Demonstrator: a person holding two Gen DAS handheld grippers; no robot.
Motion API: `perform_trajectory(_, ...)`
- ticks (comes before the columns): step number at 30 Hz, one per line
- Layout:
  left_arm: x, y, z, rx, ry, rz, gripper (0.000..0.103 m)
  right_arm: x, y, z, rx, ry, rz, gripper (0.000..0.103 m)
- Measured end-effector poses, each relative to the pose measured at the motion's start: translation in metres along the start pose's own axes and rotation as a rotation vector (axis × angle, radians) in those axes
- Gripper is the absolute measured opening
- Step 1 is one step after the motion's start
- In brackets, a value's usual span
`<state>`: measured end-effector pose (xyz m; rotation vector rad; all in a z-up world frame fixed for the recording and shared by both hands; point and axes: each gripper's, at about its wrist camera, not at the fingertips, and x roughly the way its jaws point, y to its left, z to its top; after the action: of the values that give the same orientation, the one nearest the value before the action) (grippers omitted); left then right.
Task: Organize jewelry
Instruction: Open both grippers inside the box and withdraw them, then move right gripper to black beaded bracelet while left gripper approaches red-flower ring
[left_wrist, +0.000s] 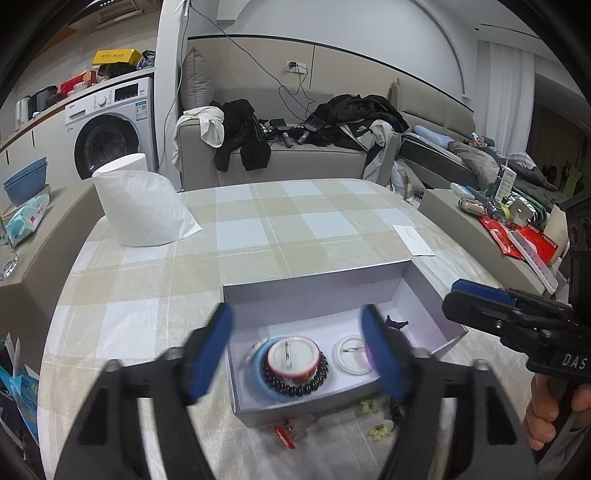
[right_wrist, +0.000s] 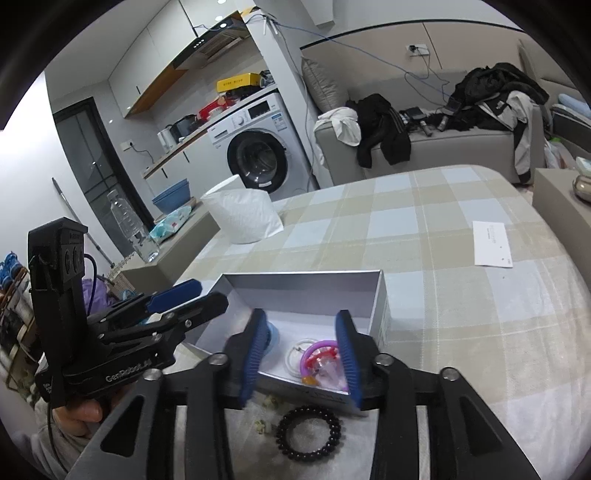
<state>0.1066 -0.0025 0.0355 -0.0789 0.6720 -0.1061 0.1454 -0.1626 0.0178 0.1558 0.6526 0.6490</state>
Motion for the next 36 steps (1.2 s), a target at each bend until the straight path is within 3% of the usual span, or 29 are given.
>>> perform_trajectory(2, -0.007, 0.000, -0.001, -0.007, -0.012, -0.007, 0.081, -0.007, 0.001, -0.001, -0.008, -0.006, -0.010, 0.068)
perform_trajectory(3, -0.010, 0.000, -0.002, -0.010, -0.012, -0.011, 0.086, -0.010, 0.001, -0.002, -0.010, -0.006, -0.011, 0.075)
perform_trajectory(5, -0.017, 0.000, -0.005, -0.015, -0.018, -0.016, 0.102, -0.018, 0.001, -0.005, -0.015, -0.010, -0.021, 0.101)
perform_trajectory(6, -0.019, 0.000, -0.007, -0.017, -0.022, -0.014, 0.102, -0.022, 0.000, -0.007, -0.016, -0.016, -0.028, 0.103)
perform_trajectory(18, -0.028, 0.003, -0.034, -0.030, 0.021, 0.000, 0.102, -0.034, -0.006, -0.033, -0.023, 0.041, -0.112, 0.103)
perform_trajectory(31, -0.010, 0.012, -0.051, -0.052, 0.086, 0.003, 0.102, -0.016, -0.002, -0.053, -0.072, 0.126, -0.089, 0.103)
perform_trajectory(36, -0.003, 0.012, -0.057, -0.048, 0.131, 0.012, 0.102, 0.001, 0.007, -0.059, -0.115, 0.202, -0.076, 0.089)
